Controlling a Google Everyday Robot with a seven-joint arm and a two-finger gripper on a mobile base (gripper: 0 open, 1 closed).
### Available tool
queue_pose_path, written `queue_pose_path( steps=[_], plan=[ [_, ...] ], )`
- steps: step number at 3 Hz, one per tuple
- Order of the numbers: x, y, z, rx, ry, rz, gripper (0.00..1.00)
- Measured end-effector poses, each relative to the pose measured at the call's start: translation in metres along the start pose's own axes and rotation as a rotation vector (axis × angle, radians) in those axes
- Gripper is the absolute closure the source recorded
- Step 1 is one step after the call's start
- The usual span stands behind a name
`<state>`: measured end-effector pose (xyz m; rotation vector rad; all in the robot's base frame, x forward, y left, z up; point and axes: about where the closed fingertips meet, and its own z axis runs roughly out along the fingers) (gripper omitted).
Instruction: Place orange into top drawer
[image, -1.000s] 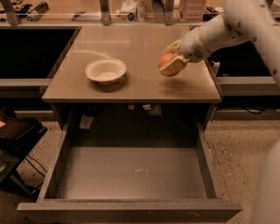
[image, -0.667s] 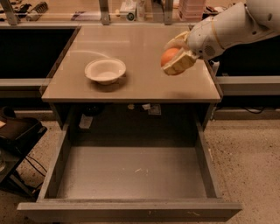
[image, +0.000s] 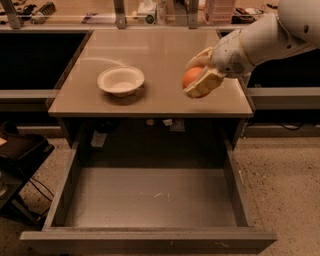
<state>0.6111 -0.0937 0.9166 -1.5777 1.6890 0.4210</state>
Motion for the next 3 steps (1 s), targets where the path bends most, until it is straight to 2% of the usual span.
queue_pose_path(
  steps=[1,2,3],
  plan=[
    [0.001,0.02,0.009,-0.024,0.005,-0.015,1.0],
    [-0.028,0.06,0.005,0.01,-0.06,-0.084,1.0],
    [-0.057,0.105,0.002,0.116,-0.091,-0.195,1.0]
  ],
)
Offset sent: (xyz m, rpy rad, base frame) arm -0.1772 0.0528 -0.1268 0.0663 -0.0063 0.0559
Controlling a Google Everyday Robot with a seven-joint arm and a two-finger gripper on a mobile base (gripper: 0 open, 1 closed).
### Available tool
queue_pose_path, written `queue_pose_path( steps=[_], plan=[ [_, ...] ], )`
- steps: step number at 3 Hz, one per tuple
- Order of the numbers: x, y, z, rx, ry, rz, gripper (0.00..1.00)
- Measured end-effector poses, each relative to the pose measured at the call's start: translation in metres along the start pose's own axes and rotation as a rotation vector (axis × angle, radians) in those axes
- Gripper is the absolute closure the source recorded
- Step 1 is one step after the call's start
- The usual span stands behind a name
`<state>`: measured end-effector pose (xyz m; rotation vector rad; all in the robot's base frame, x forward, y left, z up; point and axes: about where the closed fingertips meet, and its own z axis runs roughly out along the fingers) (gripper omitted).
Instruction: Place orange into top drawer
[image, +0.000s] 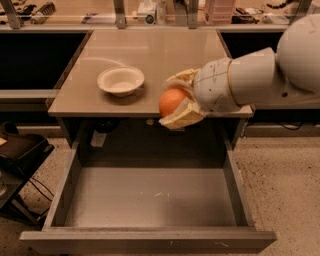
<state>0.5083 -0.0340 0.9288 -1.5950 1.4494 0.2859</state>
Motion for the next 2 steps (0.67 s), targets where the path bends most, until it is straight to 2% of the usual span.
queue_pose_path(
  steps=[1,2],
  plan=[
    [0.0161,0.0182,0.0042,0.041,0.025,0.005,1.0],
    [0.0159,0.0183,0.0045,0.041,0.027,0.006,1.0]
  ],
)
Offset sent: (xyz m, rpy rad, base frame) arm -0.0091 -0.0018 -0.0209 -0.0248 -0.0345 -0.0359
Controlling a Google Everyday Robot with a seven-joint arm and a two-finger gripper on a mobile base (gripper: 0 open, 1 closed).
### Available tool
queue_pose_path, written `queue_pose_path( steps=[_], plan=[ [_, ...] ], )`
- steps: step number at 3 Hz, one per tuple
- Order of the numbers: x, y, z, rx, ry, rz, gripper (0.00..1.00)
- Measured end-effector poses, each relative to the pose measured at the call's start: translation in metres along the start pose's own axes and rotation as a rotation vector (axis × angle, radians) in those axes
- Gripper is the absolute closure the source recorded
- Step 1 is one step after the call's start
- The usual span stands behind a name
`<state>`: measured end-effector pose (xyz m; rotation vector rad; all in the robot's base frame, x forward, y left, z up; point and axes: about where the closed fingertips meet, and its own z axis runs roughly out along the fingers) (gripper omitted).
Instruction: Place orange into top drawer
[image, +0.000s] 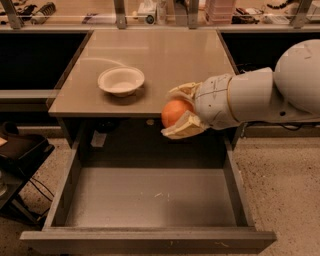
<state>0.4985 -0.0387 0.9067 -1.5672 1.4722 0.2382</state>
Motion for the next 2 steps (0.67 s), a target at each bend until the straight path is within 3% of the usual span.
queue_pose_path(
  steps=[1,2],
  plan=[
    [0.038,0.022,0.026,-0.025,0.079,0.028,1.0],
    [0.094,0.074,0.062,-0.088,0.185,0.036,1.0]
  ],
)
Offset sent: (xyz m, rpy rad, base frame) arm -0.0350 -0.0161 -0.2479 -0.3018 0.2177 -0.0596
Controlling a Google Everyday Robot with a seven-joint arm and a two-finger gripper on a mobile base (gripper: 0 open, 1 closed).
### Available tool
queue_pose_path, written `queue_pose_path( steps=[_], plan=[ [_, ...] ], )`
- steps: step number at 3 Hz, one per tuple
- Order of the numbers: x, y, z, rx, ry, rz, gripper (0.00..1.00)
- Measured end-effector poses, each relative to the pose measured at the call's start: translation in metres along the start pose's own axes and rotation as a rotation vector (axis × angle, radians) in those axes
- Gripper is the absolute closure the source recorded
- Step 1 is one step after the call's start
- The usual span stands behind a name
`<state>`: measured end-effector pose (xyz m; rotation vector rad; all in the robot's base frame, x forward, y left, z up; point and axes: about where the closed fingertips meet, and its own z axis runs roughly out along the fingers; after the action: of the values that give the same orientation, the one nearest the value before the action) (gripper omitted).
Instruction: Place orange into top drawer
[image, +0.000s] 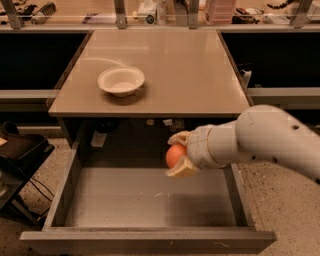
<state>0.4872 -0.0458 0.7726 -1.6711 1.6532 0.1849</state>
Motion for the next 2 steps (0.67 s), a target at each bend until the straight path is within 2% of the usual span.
queue_pose_path(
  steps=[1,2],
  plan=[
    [0.04,0.047,0.034,-0.057,0.074,0.006,1.0],
    [0.06,0.082,0.054,-0.096,0.112,0.008,1.0]
  ],
)
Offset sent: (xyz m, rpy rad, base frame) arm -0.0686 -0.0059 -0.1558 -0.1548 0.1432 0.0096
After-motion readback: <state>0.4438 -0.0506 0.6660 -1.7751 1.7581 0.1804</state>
